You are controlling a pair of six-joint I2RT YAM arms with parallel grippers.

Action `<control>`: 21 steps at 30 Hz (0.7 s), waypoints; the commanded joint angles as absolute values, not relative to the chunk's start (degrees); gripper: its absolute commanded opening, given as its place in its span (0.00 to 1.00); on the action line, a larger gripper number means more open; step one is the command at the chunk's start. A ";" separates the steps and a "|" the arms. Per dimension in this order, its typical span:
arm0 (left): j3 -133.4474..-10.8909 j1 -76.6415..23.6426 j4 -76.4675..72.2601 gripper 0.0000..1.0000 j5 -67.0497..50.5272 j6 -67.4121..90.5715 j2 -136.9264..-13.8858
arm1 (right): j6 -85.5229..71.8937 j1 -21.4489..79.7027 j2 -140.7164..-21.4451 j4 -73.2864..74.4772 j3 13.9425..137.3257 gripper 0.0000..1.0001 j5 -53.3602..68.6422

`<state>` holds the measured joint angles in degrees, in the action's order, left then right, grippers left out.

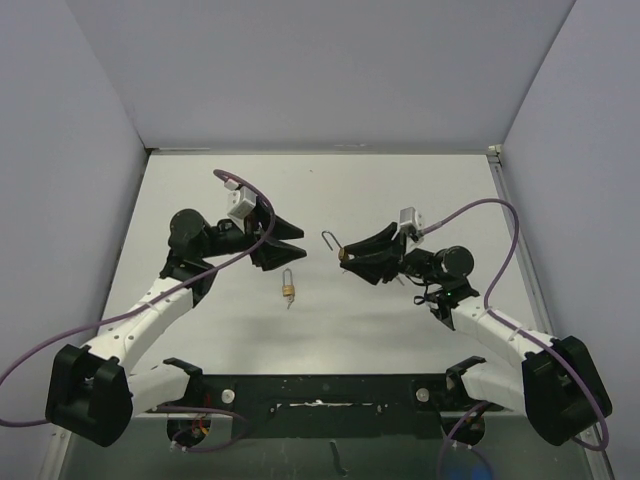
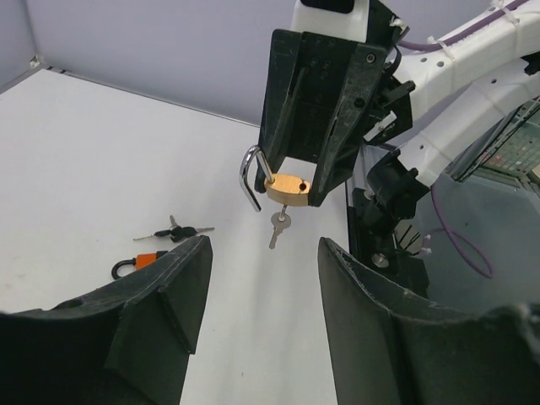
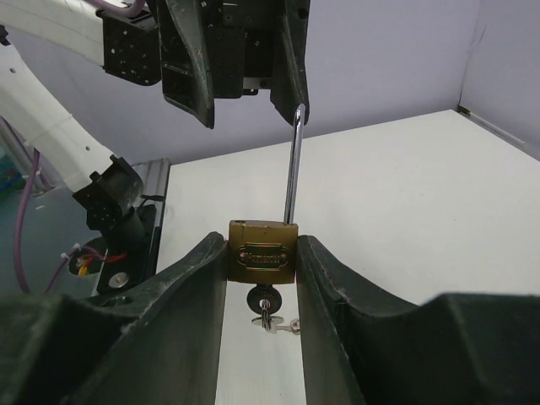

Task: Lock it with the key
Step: Pick up the lock from the center of the board, then lock the lock.

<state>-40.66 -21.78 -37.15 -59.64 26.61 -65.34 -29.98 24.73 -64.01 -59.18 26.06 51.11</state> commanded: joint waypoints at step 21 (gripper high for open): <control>-47.34 -26.51 -52.58 0.48 -60.20 35.83 -73.50 | -34.99 27.58 -64.91 -69.39 27.32 0.00 53.88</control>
